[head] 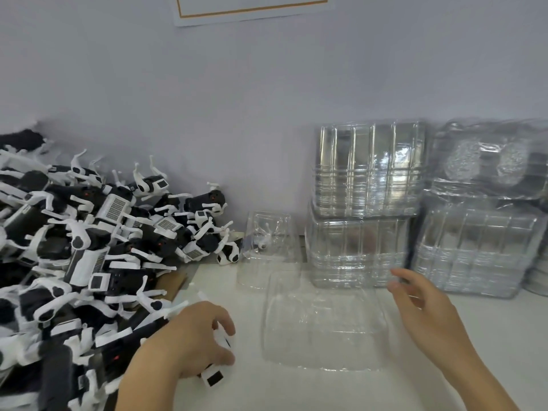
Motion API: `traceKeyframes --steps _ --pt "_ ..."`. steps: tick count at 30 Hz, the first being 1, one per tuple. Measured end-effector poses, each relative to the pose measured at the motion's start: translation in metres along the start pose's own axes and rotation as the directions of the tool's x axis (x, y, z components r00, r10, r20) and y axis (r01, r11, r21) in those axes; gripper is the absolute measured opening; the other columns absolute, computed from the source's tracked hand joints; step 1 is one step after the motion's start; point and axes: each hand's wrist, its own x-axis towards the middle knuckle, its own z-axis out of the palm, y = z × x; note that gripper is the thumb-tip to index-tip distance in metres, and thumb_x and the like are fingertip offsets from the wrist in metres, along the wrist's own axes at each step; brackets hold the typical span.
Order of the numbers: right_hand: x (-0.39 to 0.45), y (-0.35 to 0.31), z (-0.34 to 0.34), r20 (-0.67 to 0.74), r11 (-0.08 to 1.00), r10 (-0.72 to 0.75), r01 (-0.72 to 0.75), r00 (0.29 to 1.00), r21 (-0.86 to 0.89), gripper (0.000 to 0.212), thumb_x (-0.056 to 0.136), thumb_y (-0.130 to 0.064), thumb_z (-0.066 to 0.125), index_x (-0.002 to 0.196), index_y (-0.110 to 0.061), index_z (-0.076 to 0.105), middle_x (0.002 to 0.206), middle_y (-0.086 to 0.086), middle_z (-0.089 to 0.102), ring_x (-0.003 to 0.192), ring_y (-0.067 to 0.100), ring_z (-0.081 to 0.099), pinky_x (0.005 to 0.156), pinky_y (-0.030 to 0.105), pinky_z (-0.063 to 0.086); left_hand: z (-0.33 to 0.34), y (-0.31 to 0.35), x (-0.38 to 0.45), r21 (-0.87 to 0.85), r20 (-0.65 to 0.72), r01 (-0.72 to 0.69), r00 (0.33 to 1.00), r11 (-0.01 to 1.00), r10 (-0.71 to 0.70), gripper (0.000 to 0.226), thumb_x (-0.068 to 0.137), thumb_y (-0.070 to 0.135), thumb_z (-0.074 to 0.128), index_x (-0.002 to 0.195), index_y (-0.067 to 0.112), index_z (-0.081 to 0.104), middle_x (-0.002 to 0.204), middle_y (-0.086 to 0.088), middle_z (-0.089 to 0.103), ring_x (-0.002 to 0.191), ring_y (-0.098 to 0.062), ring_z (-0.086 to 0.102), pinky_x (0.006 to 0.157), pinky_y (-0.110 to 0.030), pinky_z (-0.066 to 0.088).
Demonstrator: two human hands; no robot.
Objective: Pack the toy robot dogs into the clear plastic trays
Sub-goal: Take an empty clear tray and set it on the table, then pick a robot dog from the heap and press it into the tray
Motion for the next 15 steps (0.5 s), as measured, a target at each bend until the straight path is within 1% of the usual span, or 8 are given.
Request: traceKeyframes --steps 2,4,6,7,9,12,13,15 --pt "0.0 0.001 0.0 0.004 1.0 -0.01 0.01 1.0 -0.002 0.021 0.099 -0.029 0.059 0.117 -0.039 0.062 0.104 -0.023 0.063 0.097 -0.009 0.056 0.079 0.022 0.04 0.008 0.0 0.009 0.009 -0.105 -0.011 0.994 1.0 0.012 0.017 0.09 0.022 0.071 0.1 0.034 0.063 0.11 0.013 0.052 0.088 -0.001 0.054 0.062 -0.01 0.044" --pt "0.001 0.002 0.001 0.011 1.0 -0.016 0.016 1.0 -0.004 0.022 0.099 -0.028 0.059 0.117 -0.04 0.062 0.104 -0.021 0.065 0.098 -0.011 0.056 0.078 0.015 0.039 0.015 0.002 0.016 -0.032 -0.223 -0.024 0.975 0.999 0.016 0.012 0.094 0.016 0.065 0.096 0.028 0.065 0.108 0.008 0.056 0.086 -0.003 0.058 0.06 -0.012 0.046" --pt "0.001 0.002 0.001 0.008 1.0 -0.024 0.024 1.0 -0.008 0.023 0.098 -0.026 0.059 0.115 -0.042 0.062 0.103 -0.019 0.068 0.097 -0.013 0.056 0.077 0.009 0.036 0.017 0.004 0.022 -0.085 -0.334 -0.066 0.942 0.994 0.034 0.014 0.094 0.013 0.064 0.089 0.025 0.067 0.1 0.008 0.058 0.081 -0.003 0.057 0.054 -0.011 0.04" --pt "0.001 0.001 0.001 -0.004 0.999 -0.031 0.031 0.999 -0.01 0.023 0.098 -0.025 0.06 0.113 -0.043 0.061 0.101 -0.018 0.068 0.098 -0.013 0.056 0.076 0.009 0.036 0.016 0.004 0.023 -0.119 -0.381 -0.091 0.924 0.989 0.04 0.016 0.093 0.012 0.066 0.084 0.025 0.068 0.095 0.009 0.06 0.08 -0.003 0.057 0.055 -0.012 0.038" --pt "0.001 -0.002 0.001 -0.045 0.998 -0.059 0.059 0.997 -0.014 0.024 0.098 -0.024 0.06 0.11 -0.044 0.06 0.099 -0.019 0.068 0.101 -0.009 0.057 0.077 0.011 0.036 0.01 0.005 0.024 -0.206 -0.475 -0.167 0.879 0.964 0.051 0.022 0.091 0.009 0.07 0.078 0.027 0.068 0.088 0.009 0.066 0.077 -0.006 0.061 0.059 -0.014 0.04" --pt "0.002 -0.009 0.002 -0.119 0.991 -0.137 0.135 0.983 -0.021 0.024 0.097 -0.022 0.059 0.113 -0.04 0.061 0.099 -0.018 0.067 0.103 -0.001 0.06 0.081 0.024 0.043 -0.001 0.009 0.018 -0.35 -0.613 -0.347 0.787 0.87 0.067 0.027 0.086 0.005 0.075 0.078 0.03 0.07 0.077 0.007 0.073 0.067 -0.004 0.066 0.063 -0.017 0.045" --pt "0.001 -0.013 0.003 -0.139 0.985 -0.175 0.174 0.975 -0.024 0.025 0.097 -0.021 0.058 0.114 -0.039 0.061 0.099 -0.019 0.067 0.102 0.0 0.06 0.083 0.028 0.045 -0.005 0.011 0.015 -0.402 -0.653 -0.407 0.756 0.82 0.056 0.027 0.084 0.005 0.077 0.078 0.031 0.072 0.077 0.009 0.074 0.069 -0.002 0.067 0.067 -0.021 0.047" --pt "-0.001 -0.022 0.005 -0.172 0.962 -0.273 0.271 0.947 -0.032 0.028 0.096 -0.016 0.057 0.115 -0.035 0.064 0.1 -0.023 0.067 0.1 -0.003 0.06 0.085 0.028 0.046 -0.01 0.013 0.011 -0.502 -0.708 -0.514 0.706 0.696 0.01 0.023 0.082 0.008 0.079 0.079 0.03 0.073 0.083 0.011 0.076 0.075 -0.001 0.067 0.074 -0.029 0.048"
